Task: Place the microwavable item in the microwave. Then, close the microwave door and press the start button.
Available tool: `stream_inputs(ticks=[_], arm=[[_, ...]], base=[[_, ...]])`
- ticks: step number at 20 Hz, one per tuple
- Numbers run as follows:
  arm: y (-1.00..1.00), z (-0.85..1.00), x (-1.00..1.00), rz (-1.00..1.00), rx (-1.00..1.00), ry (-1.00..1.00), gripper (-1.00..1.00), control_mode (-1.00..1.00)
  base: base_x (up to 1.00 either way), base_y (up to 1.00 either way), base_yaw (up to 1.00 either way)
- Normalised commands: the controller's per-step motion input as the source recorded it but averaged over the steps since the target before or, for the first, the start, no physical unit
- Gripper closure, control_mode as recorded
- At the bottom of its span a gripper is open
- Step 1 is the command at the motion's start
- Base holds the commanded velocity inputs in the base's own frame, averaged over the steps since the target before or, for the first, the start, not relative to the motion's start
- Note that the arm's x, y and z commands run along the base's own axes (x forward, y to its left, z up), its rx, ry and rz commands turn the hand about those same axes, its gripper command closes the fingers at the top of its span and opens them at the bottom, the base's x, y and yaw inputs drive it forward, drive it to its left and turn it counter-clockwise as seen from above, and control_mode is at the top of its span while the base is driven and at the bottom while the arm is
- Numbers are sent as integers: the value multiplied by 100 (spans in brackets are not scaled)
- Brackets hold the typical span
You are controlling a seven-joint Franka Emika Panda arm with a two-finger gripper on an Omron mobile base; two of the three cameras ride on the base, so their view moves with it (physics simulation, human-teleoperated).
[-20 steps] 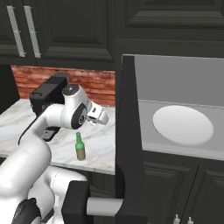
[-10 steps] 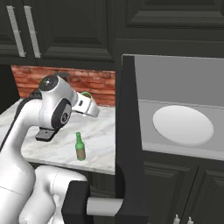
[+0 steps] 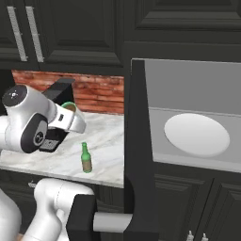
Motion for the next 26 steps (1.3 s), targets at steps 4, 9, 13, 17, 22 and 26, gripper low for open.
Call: stream_inputs(ticks=[4, 9, 13, 17, 22, 26], arm=[[28, -11, -28, 5, 0, 4, 100, -100], [12, -18, 10, 5, 0, 11, 100, -100], [0, -7, 30, 0, 0, 2, 100, -100], [0, 0, 0, 0, 0, 0, 100, 100], [0, 0, 0, 0, 0, 0, 100, 100], [0, 0, 0, 0, 0, 0, 100, 100]], base=[[0, 0, 0], [0, 0, 0], [0, 0, 0], [-83, 15, -2], [-100, 41, -8], [-100, 35, -17]])
